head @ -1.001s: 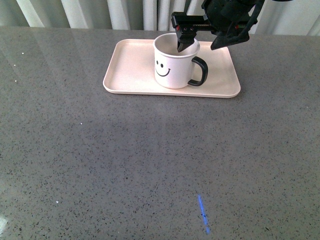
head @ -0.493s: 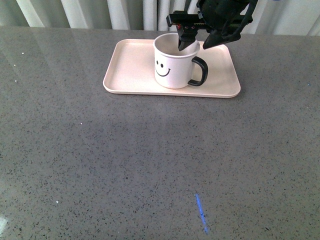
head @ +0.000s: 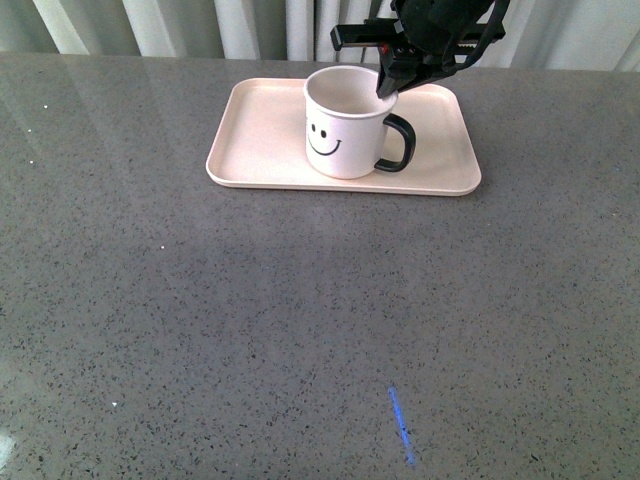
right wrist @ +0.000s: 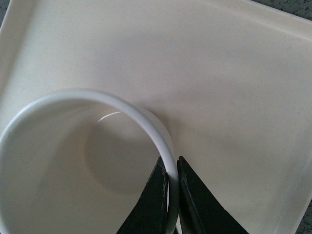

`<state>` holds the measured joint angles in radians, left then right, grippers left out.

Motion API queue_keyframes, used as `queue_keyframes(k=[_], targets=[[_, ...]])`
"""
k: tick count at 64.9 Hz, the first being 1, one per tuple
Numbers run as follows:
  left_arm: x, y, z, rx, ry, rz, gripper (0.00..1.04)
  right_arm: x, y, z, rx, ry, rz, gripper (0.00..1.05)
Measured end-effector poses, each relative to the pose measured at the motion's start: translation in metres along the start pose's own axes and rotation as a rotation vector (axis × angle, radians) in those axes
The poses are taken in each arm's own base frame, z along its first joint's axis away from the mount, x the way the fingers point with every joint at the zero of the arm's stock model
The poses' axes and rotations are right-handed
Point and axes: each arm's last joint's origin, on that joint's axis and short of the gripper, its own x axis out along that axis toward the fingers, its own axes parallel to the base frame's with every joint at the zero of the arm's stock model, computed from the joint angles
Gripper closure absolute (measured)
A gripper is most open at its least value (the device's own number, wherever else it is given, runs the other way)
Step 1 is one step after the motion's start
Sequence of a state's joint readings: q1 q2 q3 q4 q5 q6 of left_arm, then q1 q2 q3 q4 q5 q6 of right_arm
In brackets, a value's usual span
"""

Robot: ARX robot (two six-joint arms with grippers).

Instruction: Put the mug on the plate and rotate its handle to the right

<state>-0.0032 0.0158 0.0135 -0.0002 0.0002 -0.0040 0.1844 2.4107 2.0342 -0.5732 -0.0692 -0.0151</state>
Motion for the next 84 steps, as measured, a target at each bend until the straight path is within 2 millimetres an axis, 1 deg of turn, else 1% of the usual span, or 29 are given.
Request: queue_keyframes(k=[20,29,39,46,51,61,66,74,84], targets=[[0.0,0.0,0.0,0.0,0.0,0.0,0.09,-0.001,0.001,0.002,-0.001,-0.002,0.012,1.03],[0.0,0.0,0.0,0.0,0.0,0.0,0.09,-0.01,-0.003,0.006,-0.029,-0.022,0.035,1.03],[0.0,0.0,0.0,0.0,0.0,0.0,0.09,-0.03,-0.012,0.014,-0.132,-0.058,0.051,1.03],[0.0,0.0,0.0,0.0,0.0,0.0,0.09,-0.044,-0.028,0.021,-0.276,-0.069,0.062,1.03],[0.0,0.0,0.0,0.0,0.0,0.0,0.09,-0.05,-0.041,0.025,-0.343,-0.075,0.094,1.03],[0.0,0.0,0.0,0.0,0.0,0.0,0.09,-0.056,-0.047,0.031,-0.418,-0.124,0.176,1.03],[0.0,0.0,0.0,0.0,0.0,0.0,0.09,-0.056,-0.047,0.032,-0.454,-0.135,0.215,1.03],[0.0,0.0,0.0,0.0,0.0,0.0,0.09,-0.048,-0.048,0.033,-0.499,-0.122,0.247,1.03],[0.0,0.0,0.0,0.0,0.0,0.0,0.09,-0.029,-0.051,0.03,-0.526,-0.089,0.287,1.03]])
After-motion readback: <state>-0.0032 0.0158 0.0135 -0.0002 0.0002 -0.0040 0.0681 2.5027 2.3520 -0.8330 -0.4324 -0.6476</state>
